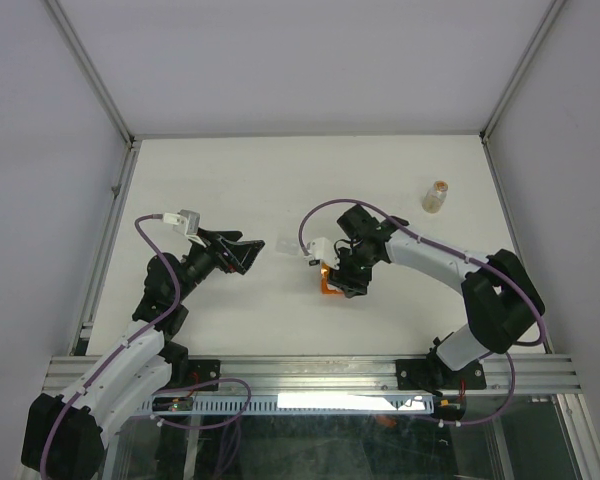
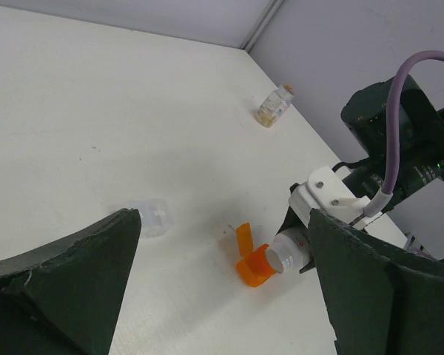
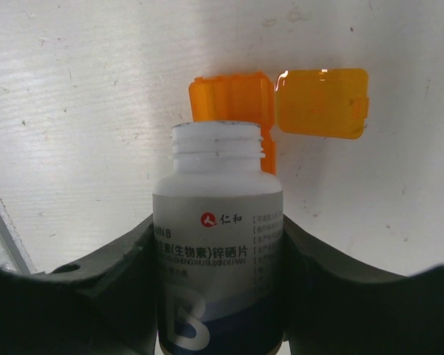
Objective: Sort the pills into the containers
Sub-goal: Pour the pill into the pill container.
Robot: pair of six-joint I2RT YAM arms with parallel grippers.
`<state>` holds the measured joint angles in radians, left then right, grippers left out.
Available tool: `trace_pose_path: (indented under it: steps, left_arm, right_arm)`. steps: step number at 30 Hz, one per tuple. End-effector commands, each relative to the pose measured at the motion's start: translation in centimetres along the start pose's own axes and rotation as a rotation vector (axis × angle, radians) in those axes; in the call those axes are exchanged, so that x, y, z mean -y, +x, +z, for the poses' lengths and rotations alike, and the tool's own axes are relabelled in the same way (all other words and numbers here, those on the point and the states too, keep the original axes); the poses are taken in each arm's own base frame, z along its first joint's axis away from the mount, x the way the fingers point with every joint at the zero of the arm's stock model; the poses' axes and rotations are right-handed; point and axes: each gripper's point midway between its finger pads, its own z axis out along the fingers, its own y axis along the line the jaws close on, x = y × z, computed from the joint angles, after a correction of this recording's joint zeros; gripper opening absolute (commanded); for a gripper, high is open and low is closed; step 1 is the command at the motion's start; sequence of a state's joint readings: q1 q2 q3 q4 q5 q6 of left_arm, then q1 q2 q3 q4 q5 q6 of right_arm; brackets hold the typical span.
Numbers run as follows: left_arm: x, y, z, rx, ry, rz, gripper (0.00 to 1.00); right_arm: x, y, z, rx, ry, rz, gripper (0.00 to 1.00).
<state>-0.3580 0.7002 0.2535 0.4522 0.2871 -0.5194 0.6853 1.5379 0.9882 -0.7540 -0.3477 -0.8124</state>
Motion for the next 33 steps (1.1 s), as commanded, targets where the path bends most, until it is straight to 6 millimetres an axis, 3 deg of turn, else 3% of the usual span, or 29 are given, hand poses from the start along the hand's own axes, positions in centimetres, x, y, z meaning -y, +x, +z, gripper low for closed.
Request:
trace_pose_path:
  steps: [1,4,6,9,11,14,17,19,22,24,30,33]
  left_arm:
    - [0.2,-1.1,0.1,0.045,0.011,0.04,0.99]
    - [0.2,-1.1,0.1,0.044,0.011,0.04,0.99]
    - [0.2,-1.1,0.1,0.043,0.012,0.041,0.99]
    - [0.2,-1.1,0.1,0.041,0.011,0.039,0.99]
    - [0.2,-1.1,0.2,0.04,0.011,0.039,0.99]
    - [0.1,-1.0,0.2,0.038,0.011,0.038,0.99]
    - [0.1,-1.0,0.2,0.035,0.011,0.038,0.99]
    - [0.1,-1.0,0.3,0.035,0.011,0.038,0.99]
    - [0.1,-1.0,0.3,0.034,0.01,0.038,0.99]
    - [0.1,-1.0,0.3,0.035,0.009,0.037,0.99]
    - [0.1,-1.0,0.3,0.033,0.008,0.036,0.99]
    - [0.0,-1.0,0.3,0.034,0.007,0.035,0.99]
  right_arm:
    - [0.1,-2.0,-0.9,0.054,-0.013,-0.021,0.0]
    - [1.0,-1.3,-0.6,0.025,0.037,-0.021,0.0]
    - [0.0,-1.8,-0.7,0.046,-0.022,-0.015,0.0]
    - [1.1,-1.2,-0.4,0.026,0.042,-0.019,0.0]
    - [-0.1,-1.9,-0.7,0.044,-0.031,-0.006,0.0]
    - [1.1,-1.2,-0.3,0.028,0.042,-0.02,0.0]
    - [-0.1,-1.8,-0.6,0.048,-0.022,-0.011,0.0]
    - [0.9,-1.2,-0.4,0.03,0.034,-0.018,0.0]
    - [0.2,-1.6,-0.6,0.044,-0.001,-0.019,0.0]
    - [1.1,-1.0,-0.3,0.023,0.05,-0.023,0.0]
    - [0.3,-1.5,-0.7,0.035,-0.002,-0.014,0.0]
    - [1.2,-1.0,-0.6,0.024,0.06,-0.025,0.0]
